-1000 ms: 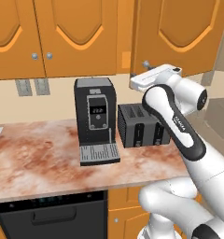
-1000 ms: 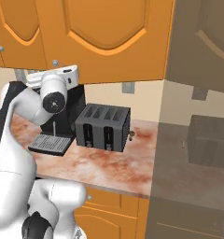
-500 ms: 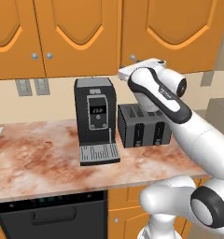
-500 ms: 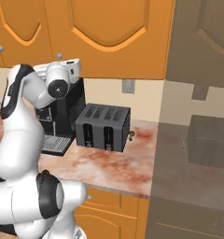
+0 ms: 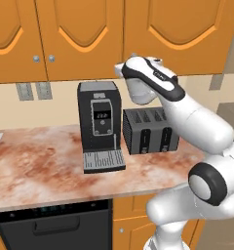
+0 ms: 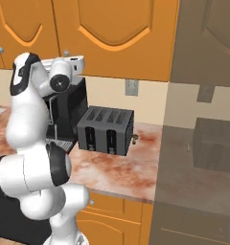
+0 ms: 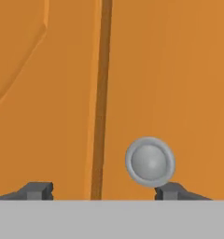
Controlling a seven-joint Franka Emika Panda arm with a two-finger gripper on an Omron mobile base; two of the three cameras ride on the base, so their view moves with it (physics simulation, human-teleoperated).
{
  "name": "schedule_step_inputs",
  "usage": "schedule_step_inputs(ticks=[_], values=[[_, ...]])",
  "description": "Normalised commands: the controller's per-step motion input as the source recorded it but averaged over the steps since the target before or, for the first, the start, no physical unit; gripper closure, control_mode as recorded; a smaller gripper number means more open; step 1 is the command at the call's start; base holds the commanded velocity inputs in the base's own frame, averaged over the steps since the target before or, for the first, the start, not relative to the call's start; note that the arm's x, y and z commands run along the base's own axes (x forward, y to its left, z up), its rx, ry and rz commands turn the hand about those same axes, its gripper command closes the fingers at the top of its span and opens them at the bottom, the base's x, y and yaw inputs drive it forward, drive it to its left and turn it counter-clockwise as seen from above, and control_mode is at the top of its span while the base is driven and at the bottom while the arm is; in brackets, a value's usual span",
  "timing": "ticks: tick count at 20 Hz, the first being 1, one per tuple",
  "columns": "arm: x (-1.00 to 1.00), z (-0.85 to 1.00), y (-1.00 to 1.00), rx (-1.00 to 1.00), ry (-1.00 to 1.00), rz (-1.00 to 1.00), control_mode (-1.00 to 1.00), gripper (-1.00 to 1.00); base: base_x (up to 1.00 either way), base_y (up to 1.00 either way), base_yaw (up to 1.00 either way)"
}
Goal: Close all open cabinet doors.
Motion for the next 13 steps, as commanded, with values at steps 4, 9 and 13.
schedule_step_inputs(ticks=[4, 9, 13], values=[[0.70, 0.00, 0.27, 0.01, 0.03, 0.01, -1.00, -1.00, 0.00, 0.00, 0.00], [0.68, 0.00, 0.25, 0.01, 0.04, 0.01, -1.00, -1.00, 0.00, 0.00, 0.00], [0.63, 0.00, 0.20, 0.02, 0.06, 0.02, -1.00, -1.00, 0.00, 0.00, 0.00]])
